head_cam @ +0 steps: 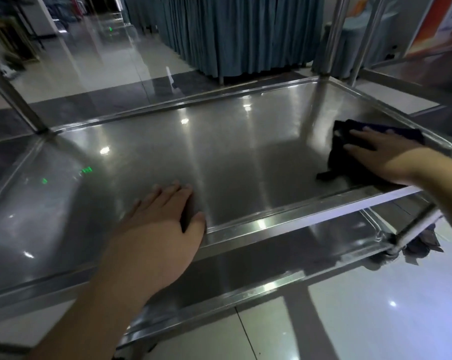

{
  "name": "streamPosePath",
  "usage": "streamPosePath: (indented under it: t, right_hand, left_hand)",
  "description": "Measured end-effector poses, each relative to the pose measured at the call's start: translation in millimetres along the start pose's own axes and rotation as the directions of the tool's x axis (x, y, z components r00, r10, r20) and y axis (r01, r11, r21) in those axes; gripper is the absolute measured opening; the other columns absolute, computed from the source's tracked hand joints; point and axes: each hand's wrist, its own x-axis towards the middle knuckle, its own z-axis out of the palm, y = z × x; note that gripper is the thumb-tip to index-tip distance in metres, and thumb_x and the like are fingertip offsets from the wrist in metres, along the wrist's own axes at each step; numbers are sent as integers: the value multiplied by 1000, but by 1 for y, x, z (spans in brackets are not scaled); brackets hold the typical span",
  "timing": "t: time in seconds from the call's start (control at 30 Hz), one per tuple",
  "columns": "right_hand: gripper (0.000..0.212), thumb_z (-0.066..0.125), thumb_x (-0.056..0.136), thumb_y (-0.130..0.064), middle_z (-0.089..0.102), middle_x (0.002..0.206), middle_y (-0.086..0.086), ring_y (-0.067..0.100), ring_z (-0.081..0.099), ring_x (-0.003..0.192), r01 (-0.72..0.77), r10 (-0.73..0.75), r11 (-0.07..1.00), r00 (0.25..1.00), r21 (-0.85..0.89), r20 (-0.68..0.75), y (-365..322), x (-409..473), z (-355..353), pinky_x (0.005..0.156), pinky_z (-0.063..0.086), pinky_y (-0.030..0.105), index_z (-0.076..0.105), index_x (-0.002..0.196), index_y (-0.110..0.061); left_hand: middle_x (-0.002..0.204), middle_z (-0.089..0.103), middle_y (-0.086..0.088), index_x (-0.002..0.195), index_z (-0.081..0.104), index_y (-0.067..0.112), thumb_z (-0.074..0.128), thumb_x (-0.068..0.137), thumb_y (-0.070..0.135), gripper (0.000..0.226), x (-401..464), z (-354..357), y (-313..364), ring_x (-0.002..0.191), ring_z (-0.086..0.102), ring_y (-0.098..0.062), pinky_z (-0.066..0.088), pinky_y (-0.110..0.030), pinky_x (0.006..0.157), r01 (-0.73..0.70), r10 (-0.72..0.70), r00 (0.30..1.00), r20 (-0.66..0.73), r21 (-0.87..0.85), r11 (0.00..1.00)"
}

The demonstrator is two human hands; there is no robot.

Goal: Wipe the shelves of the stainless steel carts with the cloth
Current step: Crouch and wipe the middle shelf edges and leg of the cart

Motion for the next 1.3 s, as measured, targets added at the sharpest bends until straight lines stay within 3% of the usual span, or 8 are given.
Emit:
streamPosePath:
  t: [0.1,0.4,0.53,0.67,0.8,0.93,1.13,1.3]
  right_hand:
    - [70,25,95,-76,9,169,-18,28,8,157,26,-26,1000,1000,8,17,-23,-15,8,125,10,51,18,159,-48]
    - [71,14,90,-79,12,164,-31,6,5,155,566,-566,824,824,9,32,-136,-121,44,125,7,38,16,156,-55]
    - [80,14,80,-84,9,165,-30,10,6,156,464,-460,885,882,-20,99,-94,-76,31,126,8,44,15,155,-56]
    - [68,28,94,-76,14,168,-17,29,13,156,116,-117,993,993,-36,-22,-6,-4,11,125,12,50,25,156,-48]
    - [68,23,96,-76,9,170,-14,33,8,156,-171,168,984,984,-46,-63,55,28,-7,124,6,59,22,158,-47]
    - [65,28,99,-70,9,170,-12,35,7,156,-82,82,996,997,21,-1,22,3,0,125,7,56,20,159,-45]
    - [74,16,83,-86,16,160,-33,5,13,152,426,-427,904,903,24,42,-36,-86,14,125,17,45,21,152,-61]
    - [65,31,94,-73,16,167,-20,24,13,156,173,-173,985,985,-27,-4,-3,-22,4,125,13,49,27,155,-50]
  left_hand:
    - [171,21,17,162,21,39,7,87,69,82,-2,-1,4,158,16,-13,16,-40,129,-4,4,1000,-21,-9,1000]
    - [171,19,16,163,21,39,18,95,64,73,-4,-4,-4,159,14,-14,14,-40,129,3,-3,1000,22,-8,1000]
    - [171,17,17,163,18,40,19,95,66,73,-2,-4,-8,159,12,-14,14,-39,128,1,-1,999,47,-6,1000]
    - [171,19,17,162,21,40,24,97,64,69,-3,-3,-8,158,15,-15,15,-39,126,2,-2,999,34,-4,1000]
    - [171,17,17,162,18,41,20,95,64,71,-2,-3,-7,159,13,-15,14,-39,127,1,-1,999,45,9,1000]
    - [171,20,16,163,20,39,22,97,60,70,-5,-2,-7,159,14,-15,15,-38,127,-1,0,1000,30,24,1000]
    - [171,19,17,163,20,39,15,94,63,73,-5,-2,-9,159,13,-13,13,-39,128,-1,0,1000,22,15,1000]
    - [170,19,20,163,19,41,15,94,66,73,-6,-1,-10,158,13,-10,12,-37,127,0,0,1000,7,15,1000]
